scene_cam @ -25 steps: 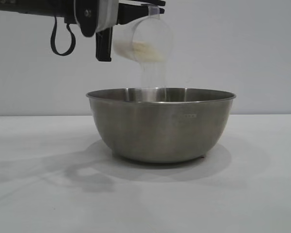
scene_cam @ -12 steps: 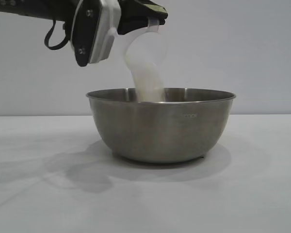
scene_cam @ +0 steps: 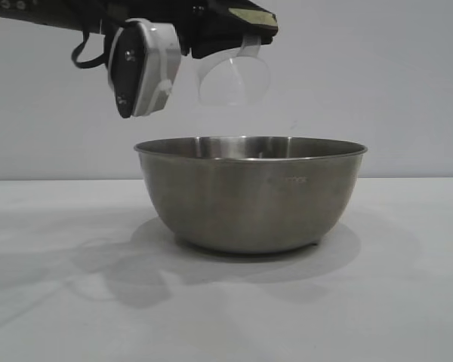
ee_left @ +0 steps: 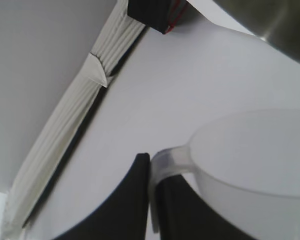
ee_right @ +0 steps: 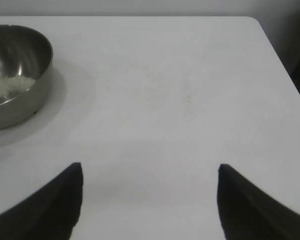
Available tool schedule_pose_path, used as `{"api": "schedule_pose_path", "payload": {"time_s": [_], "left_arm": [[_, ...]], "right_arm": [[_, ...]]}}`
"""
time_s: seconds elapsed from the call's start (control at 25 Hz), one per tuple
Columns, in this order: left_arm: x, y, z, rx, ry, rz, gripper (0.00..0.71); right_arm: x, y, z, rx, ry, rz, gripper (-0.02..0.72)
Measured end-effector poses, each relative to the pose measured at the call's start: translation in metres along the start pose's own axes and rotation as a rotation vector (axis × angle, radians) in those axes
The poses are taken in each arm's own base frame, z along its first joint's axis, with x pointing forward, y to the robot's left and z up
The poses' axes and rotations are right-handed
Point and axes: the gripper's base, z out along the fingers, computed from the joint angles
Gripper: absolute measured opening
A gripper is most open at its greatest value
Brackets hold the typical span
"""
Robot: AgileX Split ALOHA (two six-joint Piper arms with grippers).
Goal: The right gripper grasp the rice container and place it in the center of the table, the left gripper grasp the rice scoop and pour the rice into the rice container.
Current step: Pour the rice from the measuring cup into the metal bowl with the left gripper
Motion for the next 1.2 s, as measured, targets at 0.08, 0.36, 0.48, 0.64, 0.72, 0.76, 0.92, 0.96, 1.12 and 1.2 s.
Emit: {"api": "schedule_pose_path", "payload": {"time_s": [0.08,0.36,0.48,0.64,0.72,0.76,0.92,0.96,1.12,1.2], "left_arm": [[0.000,0.000,0.000,0.000,0.000,0.000,0.000],[0.001,0.002,0.000,-0.021,0.011,0.000,0.000],[0.003,0.004,0.000,-0.042,0.036,-0.054,0.000],[0.011,-0.001,0.000,-0.007,0.119,-0.305,0.000],[0.015,-0.004,-0.001,0.011,0.182,-0.436,0.000],[0.018,-0.006,-0.001,0.016,0.217,-0.516,0.000],[0.033,-0.019,-0.008,0.038,0.449,-0.869,0.000],[0.036,-0.022,-0.010,0.035,0.509,-0.950,0.000],[0.049,-0.038,-0.024,-0.028,0.825,-1.339,0.000],[0.053,-0.046,-0.033,-0.082,0.981,-1.492,0.000]], "right_arm": [[0.000,0.000,0.000,0.000,0.000,0.000,0.479],[0.000,0.000,0.000,0.000,0.000,0.000,0.479],[0.000,0.000,0.000,0.000,0.000,0.000,0.479],[0.000,0.000,0.000,0.000,0.000,0.000,0.479],[0.000,0.000,0.000,0.000,0.000,0.000,0.479],[0.000,0.000,0.000,0.000,0.000,0.000,0.479],[0.000,0.000,0.000,0.000,0.000,0.000,0.479],[0.000,0.000,0.000,0.000,0.000,0.000,0.479],[0.000,0.000,0.000,0.000,0.000,0.000,0.479],[0.000,0.000,0.000,0.000,0.000,0.000,0.479]]}}
